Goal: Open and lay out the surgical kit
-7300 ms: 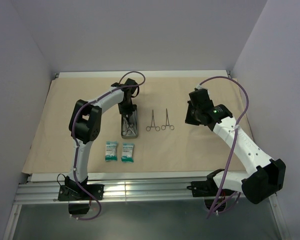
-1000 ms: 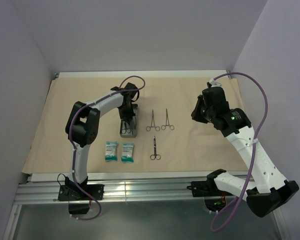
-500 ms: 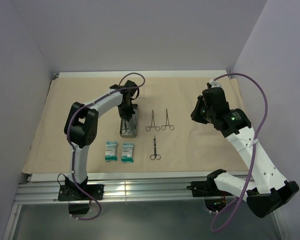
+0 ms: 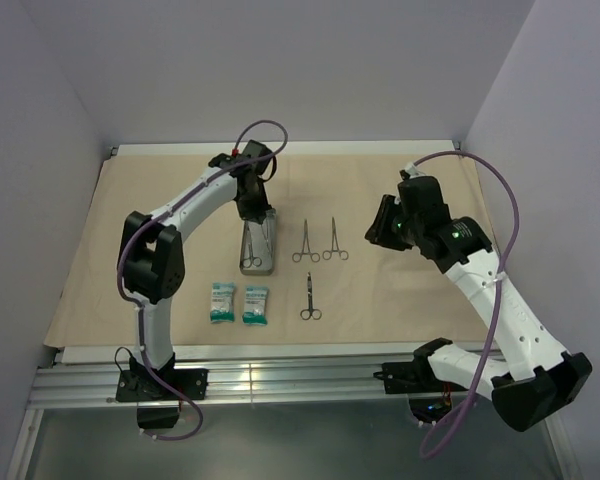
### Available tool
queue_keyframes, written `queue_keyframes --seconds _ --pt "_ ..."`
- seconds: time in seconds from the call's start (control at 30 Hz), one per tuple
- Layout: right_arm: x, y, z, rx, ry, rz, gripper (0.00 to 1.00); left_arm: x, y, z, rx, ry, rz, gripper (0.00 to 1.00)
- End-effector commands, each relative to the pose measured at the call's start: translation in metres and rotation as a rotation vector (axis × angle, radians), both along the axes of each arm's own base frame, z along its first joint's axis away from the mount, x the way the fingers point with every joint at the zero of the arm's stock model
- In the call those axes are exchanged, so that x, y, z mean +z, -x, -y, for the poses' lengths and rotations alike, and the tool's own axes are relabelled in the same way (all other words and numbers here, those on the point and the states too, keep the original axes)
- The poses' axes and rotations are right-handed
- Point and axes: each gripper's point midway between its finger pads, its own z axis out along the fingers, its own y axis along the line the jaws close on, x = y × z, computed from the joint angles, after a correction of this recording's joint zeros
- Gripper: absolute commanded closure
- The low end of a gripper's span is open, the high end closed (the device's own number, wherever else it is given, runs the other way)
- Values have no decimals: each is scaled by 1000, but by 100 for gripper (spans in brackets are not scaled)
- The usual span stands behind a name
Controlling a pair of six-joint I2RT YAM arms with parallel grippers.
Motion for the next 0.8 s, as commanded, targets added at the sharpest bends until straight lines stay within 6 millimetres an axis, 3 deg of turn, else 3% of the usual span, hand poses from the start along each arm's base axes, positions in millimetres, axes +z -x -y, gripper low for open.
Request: queue_keyframes --seconds 0.0,0.27,0.4,0.5,0.77 --pt "10 -16 -24 63 -95 56 63 62 -1 21 -34 115 105 100" --pt "8 -43 -64 111 -127 42 55 85 28 74 -109 291 83 100" --pt "3 -53 -97 153 -140 24 53 94 41 93 -132 362 77 100" --pt "-6 -56 -118 185 -120 6 53 96 48 101 -142 381 60 100" --pt "-30 -59 -147 196 -52 -29 53 98 62 102 -130 414 18 100"
